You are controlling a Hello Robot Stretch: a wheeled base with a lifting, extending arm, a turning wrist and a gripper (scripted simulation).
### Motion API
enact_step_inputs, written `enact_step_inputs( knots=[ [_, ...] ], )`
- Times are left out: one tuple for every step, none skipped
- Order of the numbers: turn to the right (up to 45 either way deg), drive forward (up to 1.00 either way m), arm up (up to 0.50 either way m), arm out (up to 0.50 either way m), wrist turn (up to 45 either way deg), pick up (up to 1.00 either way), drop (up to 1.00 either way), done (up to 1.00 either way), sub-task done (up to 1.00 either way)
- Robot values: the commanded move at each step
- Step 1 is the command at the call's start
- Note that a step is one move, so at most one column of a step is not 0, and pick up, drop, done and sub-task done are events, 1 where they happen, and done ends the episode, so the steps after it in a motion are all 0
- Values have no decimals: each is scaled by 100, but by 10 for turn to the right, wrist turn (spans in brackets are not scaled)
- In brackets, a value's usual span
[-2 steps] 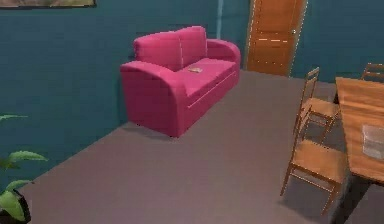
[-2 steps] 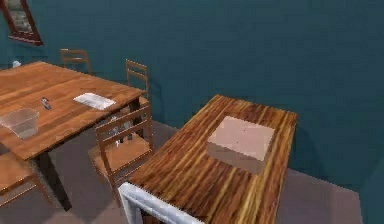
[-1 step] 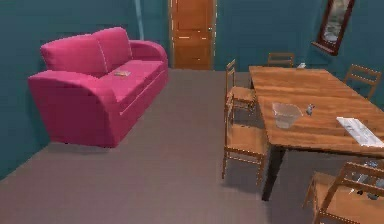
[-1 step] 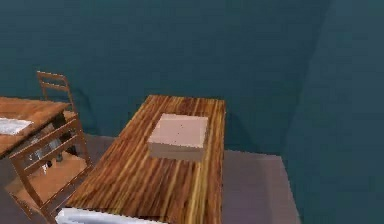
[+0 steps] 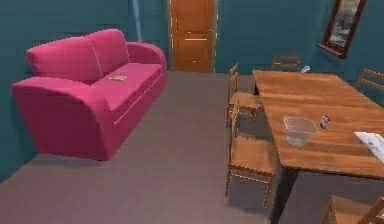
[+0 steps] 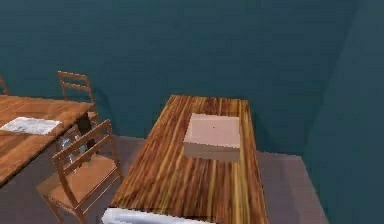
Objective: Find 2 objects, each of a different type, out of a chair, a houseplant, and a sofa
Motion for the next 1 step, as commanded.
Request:
enact_step_inputs(
  knots=[
    [450, 0, 0, 0, 0, 0, 0, 0, 0]
  ],
)
